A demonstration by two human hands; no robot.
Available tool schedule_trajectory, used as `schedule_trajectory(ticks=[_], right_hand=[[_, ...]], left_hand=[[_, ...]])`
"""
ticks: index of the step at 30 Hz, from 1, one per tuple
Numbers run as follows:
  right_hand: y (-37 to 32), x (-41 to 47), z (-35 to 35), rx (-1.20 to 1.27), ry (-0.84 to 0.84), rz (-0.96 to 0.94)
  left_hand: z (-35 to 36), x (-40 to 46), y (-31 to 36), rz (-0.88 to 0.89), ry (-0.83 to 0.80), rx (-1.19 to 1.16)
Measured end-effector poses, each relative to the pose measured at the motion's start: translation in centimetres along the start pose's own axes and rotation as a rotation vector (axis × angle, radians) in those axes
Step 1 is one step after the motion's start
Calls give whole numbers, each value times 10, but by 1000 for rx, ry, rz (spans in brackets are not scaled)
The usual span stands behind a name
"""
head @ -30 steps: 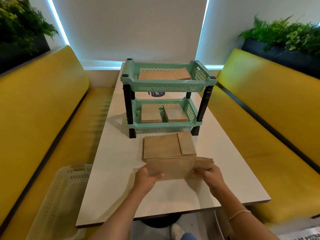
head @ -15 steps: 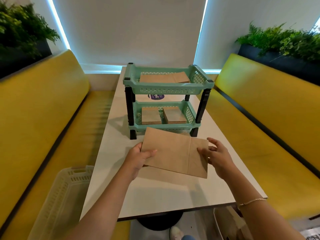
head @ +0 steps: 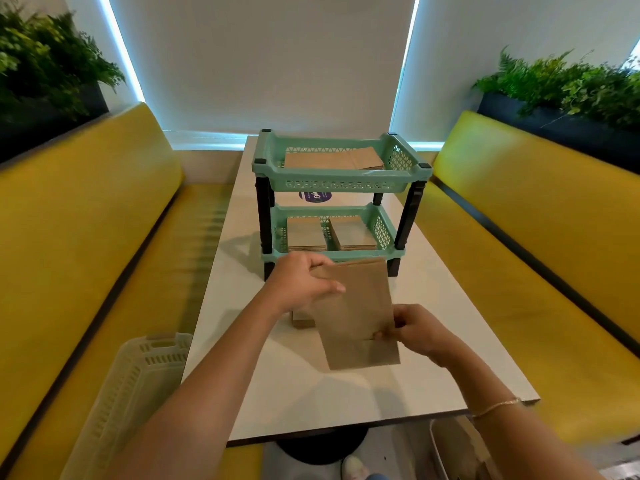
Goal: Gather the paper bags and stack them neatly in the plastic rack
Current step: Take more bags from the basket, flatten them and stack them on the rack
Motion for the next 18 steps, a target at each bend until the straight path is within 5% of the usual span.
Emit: schedule_trajectory(ticks=[4,9,12,18], right_hand=[[12,6,7,190,140,-87],[52,11,24,376,236,-47],[56,12,27,534,239,-70],[35,5,-11,667,301,-173]], left_hand=[[3,-6,-12,93,169,-393],[60,-16,-95,-166,88,-620],[105,-24,-126,-306,-115,-460],[87,-18,-121,-287,-129,-104]])
Point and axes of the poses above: each hand's wrist, its own x-axis towards the middle knuckle, its own z-axis out of the palm, y = z × x, the point moved 10 cm from there along x, towards the middle knuckle, and after that the axes turned 13 degrees about -y, right-handed, at the moved point
